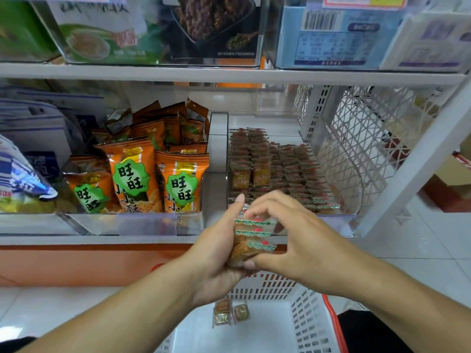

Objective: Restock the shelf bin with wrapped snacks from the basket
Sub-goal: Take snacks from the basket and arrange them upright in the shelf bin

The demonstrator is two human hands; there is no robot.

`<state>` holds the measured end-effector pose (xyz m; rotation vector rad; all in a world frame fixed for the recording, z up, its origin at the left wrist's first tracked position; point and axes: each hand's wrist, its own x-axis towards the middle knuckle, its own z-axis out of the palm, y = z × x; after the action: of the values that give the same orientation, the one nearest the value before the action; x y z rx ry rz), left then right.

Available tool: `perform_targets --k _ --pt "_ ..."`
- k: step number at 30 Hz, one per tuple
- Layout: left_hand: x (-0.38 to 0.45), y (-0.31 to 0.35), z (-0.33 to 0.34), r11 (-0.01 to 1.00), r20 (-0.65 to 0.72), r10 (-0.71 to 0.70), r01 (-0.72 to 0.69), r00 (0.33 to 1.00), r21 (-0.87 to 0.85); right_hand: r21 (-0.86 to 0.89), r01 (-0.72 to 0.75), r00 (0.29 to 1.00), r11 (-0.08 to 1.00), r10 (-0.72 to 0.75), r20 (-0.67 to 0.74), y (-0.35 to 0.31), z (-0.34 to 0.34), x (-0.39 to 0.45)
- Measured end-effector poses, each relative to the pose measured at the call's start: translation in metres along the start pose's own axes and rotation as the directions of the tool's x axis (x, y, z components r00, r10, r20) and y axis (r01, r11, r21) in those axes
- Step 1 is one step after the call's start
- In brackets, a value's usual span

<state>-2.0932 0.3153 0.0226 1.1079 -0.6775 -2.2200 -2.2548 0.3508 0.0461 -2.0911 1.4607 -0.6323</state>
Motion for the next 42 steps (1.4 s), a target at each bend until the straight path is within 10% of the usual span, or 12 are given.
perform_targets --k 7,13,16,21,42 --pt "0.010 0.002 0.004 0.996 0.084 0.071 -0.067 0.994 -0.060 0.244 -0.100 0.993 0.965 0.084 0.078 0.003 -0.006 0.008" --pt "0.022 0.017 0.014 0.941 -0.001 0.297 -0.292 0.955 0.173 0.232 -0.167 0.964 0.958 0.208 -0.164 0.041 -0.053 0.047" --pt "0.025 0.016 0.016 0.470 0.115 0.576 -0.443 0.810 0.764 0.149 -0.334 0.878 0.931 0.365 -0.310 0.075 -0.067 0.082" --pt "0.053 0.016 0.009 -0.142 0.301 0.501 -0.266 0.811 0.953 0.010 -0.424 0.870 0.905 0.411 -0.274 0.121 -0.074 0.149" --pt "0.071 0.005 0.011 -0.088 0.191 0.508 -0.169 0.840 0.982 -0.192 -0.464 0.884 0.865 0.438 -0.162 0.144 -0.061 0.210"
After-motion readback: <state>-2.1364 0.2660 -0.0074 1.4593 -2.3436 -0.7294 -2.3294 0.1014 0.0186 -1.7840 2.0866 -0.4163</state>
